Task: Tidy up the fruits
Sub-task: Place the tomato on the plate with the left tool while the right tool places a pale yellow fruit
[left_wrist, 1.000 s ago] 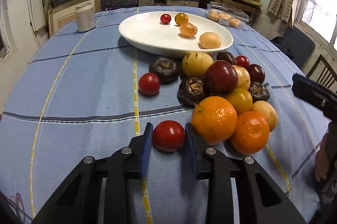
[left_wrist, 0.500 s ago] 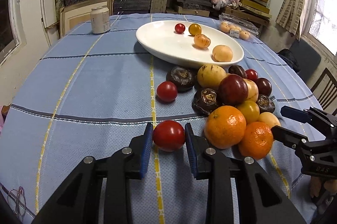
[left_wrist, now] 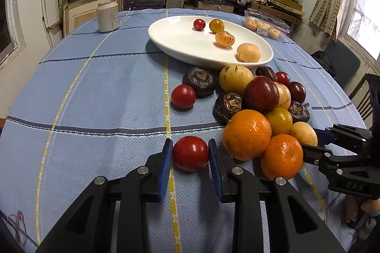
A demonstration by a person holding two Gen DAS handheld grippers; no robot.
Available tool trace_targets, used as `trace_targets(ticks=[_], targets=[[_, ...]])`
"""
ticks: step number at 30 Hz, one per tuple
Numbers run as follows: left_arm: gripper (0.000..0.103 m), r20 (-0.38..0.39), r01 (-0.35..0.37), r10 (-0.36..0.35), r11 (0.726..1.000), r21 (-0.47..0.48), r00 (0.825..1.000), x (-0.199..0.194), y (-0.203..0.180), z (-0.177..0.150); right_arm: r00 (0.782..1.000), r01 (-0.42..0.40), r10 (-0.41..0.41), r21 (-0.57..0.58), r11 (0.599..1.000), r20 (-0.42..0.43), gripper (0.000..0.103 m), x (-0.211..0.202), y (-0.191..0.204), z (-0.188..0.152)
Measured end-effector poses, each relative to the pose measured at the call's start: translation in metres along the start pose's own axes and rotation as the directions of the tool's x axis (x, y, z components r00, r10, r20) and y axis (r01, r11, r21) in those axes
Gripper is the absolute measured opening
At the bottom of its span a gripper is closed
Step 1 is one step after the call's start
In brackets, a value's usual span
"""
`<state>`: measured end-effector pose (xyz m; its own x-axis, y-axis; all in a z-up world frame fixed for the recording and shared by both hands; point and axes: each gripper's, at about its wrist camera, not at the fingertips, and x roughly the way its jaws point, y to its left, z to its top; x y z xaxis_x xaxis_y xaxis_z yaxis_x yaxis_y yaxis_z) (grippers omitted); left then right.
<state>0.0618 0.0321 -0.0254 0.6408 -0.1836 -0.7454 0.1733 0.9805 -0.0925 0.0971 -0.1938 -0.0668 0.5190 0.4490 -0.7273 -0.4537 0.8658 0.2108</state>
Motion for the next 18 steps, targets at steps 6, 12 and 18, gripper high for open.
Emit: trace_targets(ticks=[6, 12, 18], targets=[[0.031, 0.023, 0.007, -0.006, 1.000, -0.007, 1.000, -0.005, 0.001, 0.001, 0.999, -0.005, 0.005, 0.007, 1.000, 0.048, 0.039, -0.013, -0.002, -0.002], [0.031, 0.096, 0.000, -0.001, 1.000, 0.007, 0.995, -0.021, -0.004, 0.038, 0.983, -0.053, 0.034, 0.102, 0.993, 0.179, 0.039, -0.053, -0.026, 0.021], [0.031, 0.142, -0.021, 0.025, 0.999, -0.026, 0.990, 0.001, -0.005, 0.110, 0.971, 0.005, -0.038, 0.140, 0.990, 0.235, 0.039, -0.057, -0.051, 0.096]])
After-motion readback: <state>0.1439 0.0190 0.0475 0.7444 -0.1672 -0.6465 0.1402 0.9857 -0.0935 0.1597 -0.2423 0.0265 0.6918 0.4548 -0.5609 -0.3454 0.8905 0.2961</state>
